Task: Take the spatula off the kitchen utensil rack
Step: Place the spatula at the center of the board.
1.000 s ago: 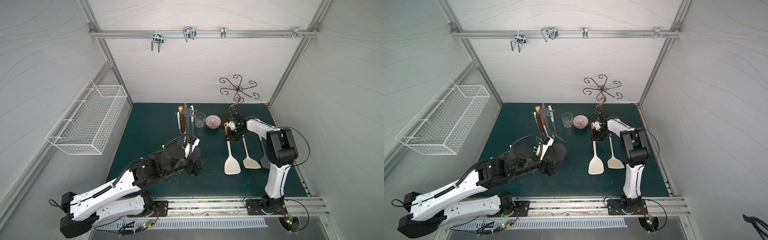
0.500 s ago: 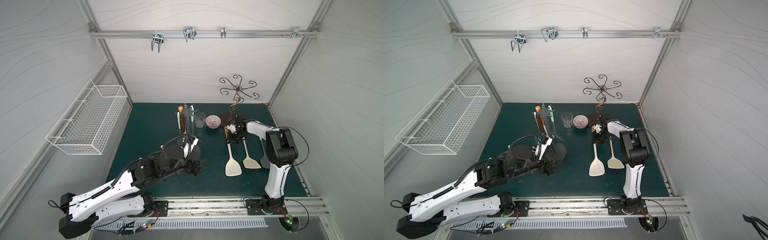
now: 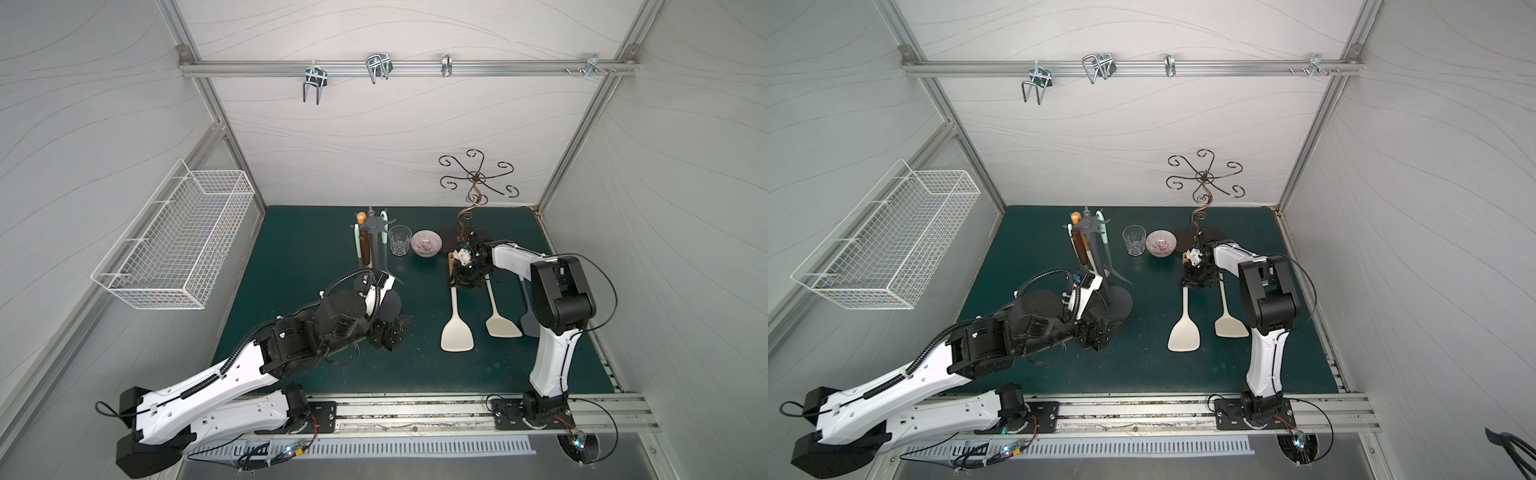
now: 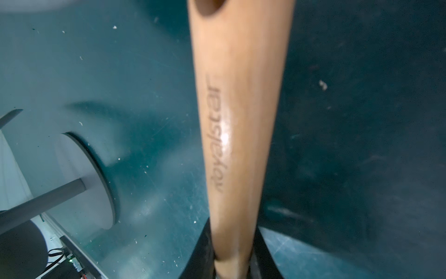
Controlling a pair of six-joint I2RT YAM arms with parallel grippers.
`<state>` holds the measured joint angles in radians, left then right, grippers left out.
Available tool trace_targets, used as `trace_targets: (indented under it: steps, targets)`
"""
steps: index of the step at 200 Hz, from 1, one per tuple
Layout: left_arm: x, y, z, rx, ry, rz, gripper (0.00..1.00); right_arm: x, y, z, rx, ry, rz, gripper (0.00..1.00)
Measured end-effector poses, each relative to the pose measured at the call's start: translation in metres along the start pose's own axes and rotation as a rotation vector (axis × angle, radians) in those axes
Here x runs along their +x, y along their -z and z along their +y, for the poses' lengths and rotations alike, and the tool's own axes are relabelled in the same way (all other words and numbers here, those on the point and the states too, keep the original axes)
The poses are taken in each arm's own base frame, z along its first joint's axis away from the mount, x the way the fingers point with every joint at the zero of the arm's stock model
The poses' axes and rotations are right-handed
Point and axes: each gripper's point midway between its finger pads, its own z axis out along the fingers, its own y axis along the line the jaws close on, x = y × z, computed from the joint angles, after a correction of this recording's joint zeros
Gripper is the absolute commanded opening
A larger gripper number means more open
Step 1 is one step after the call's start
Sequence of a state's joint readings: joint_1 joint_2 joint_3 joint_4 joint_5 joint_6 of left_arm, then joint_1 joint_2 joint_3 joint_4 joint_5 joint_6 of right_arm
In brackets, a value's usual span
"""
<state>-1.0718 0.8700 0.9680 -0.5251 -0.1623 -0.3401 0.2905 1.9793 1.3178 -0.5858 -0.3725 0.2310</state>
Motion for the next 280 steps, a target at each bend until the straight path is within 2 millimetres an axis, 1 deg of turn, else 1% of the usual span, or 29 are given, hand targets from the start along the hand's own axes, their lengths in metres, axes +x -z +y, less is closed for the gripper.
trace_targets:
  steps: [33, 53, 66, 92, 106, 133, 160, 168, 176, 197, 216, 239, 259, 280]
  targets:
    - [0.0, 0.0, 0.0, 0.0, 0.0, 0.0, 0.96, -0.004, 0.002, 0.0, 0.041, 0.04, -0.002, 0.1]
    - [0.0, 0.0, 0.001, -0.004, 0.0, -0.001, 0.96, -0.005, 0.002, -0.002, 0.055, 0.05, 0.001, 0.2]
    - [0.0, 0.0, 0.001, -0.007, 0.0, -0.002, 0.96, -0.006, 0.002, -0.002, 0.06, 0.055, 0.001, 0.23]
    - [-0.001, 0.0, 0.003, -0.015, 0.0, -0.006, 0.96, -0.006, 0.002, -0.005, 0.077, 0.065, 0.003, 0.25]
    - [-0.001, 0.0, 0.004, -0.02, 0.0, -0.009, 0.96, -0.006, 0.002, -0.006, 0.085, 0.069, 0.004, 0.3]
    - [-0.003, 0.003, 0.004, -0.023, 0.002, -0.02, 0.96, -0.006, 0.001, -0.007, 0.089, 0.072, 0.005, 0.3]
    - [-0.004, 0.004, 0.005, -0.026, 0.002, -0.024, 0.97, -0.006, 0.001, -0.009, 0.097, 0.072, 0.005, 0.33]
    - [-0.004, 0.004, 0.006, -0.029, 0.003, -0.025, 0.97, -0.006, 0.001, -0.01, 0.102, 0.071, 0.004, 0.36]
    - [-0.004, 0.004, 0.006, -0.032, 0.002, -0.023, 0.97, -0.006, 0.001, -0.01, 0.104, 0.071, 0.004, 0.41]
    - [-0.002, 0.007, 0.009, -0.044, 0.005, -0.021, 0.97, -0.006, 0.005, -0.01, 0.112, 0.074, -0.004, 0.47]
    - [-0.001, 0.013, 0.012, -0.05, 0.008, -0.02, 0.97, -0.005, 0.016, -0.005, 0.111, 0.08, -0.025, 0.56]
    - [-0.005, 0.025, 0.014, -0.054, 0.015, -0.036, 0.97, -0.003, 0.041, 0.011, 0.093, 0.112, -0.083, 0.66]
    - [-0.01, 0.04, 0.018, -0.062, 0.022, -0.057, 0.96, 0.0, 0.066, 0.032, 0.075, 0.151, -0.145, 0.74]
    - [-0.013, 0.057, 0.027, -0.097, 0.023, -0.079, 0.95, 0.012, 0.087, 0.056, 0.053, 0.2, -0.194, 0.81]
